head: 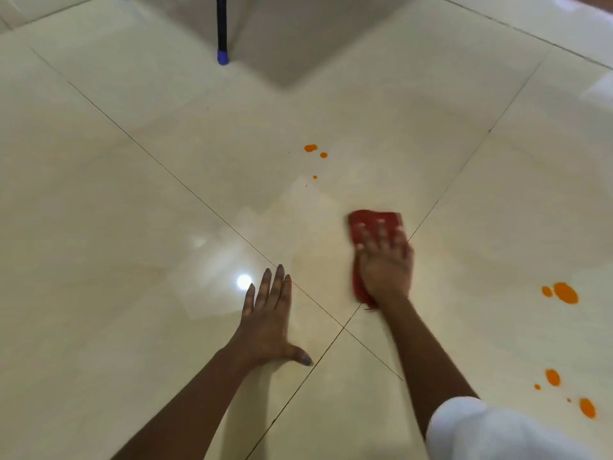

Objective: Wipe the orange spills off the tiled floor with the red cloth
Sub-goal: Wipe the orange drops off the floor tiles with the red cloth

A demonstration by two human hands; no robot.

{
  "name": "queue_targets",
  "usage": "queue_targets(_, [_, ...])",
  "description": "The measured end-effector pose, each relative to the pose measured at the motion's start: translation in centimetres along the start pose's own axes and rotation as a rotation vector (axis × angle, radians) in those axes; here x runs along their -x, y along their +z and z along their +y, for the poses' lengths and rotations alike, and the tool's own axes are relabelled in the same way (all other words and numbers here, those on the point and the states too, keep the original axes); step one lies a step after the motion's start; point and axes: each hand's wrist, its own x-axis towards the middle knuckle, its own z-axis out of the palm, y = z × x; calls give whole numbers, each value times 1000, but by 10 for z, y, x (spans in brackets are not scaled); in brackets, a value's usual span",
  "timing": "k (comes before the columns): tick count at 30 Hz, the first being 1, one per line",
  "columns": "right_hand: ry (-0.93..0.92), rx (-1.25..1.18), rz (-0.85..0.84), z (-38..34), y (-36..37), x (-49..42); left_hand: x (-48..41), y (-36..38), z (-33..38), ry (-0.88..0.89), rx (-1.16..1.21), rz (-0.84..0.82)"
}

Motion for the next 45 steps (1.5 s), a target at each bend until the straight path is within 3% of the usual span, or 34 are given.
queue_targets(2, [187,-98,81,28,3,18,0,-1,1,-10,-5,-12])
queue_targets(4, [197,-77,142,10,14,72,-1,1,2,-23,-1,-18])
queue_targets(7, [-153,-70,73,-53,32,95,0,-1,3,-21,13,-29])
queue_targets(9, [-361,-42,11,-71,21,45,1,-2,1,-21,17,-25])
queue_targets(10, [-314,-11,-21,-63,12,16,1,-2,1,-18,24,-19])
queue_targets(12, [-42,15,14,-20,0,-16,2,-2,0,-7,30,-12])
queue_targets(14, [213,-90,81,22,-2,1,3,-3,0,-9,29,-9])
queue_targets(16, [289,-85,157,24,8,49,0,-1,2,-18,35,-11])
queue_targets(19, [18,-72,111,-37,31,96,-1,0,3,-27,35,-15])
queue_targets(22, [-329,-41,46,-74,24,44,0,-2,2,-23,31,-6])
queue_targets(23, [-314,-23,10,-69,16,16,1,-3,2,-19,38,-6])
queue_targets(26, [19,9,8,-13,-1,-35,3,-5,1,-3,41,4])
queue_targets(30, [327,-91,62,41,-2,23,2,-3,1,-6,36,20])
queue_targets(32, [235,-70,90,6,12,74,1,-3,1,-3,32,4])
queue_targets(34, [-8,-83,46,-41,23,92,1,-2,1,-8,35,9])
queue_targets(36, [-252,-30,48,-63,22,59,1,-1,0,0,25,20])
queue_targets(37, [-282,-24,11,-61,15,30,0,-1,-1,1,24,25])
queue_targets(41, [95,-22,14,9,-5,-43,0,2,-3,11,29,50])
queue_targets(45, [262,-99,51,48,1,8,1,0,0,20,31,41])
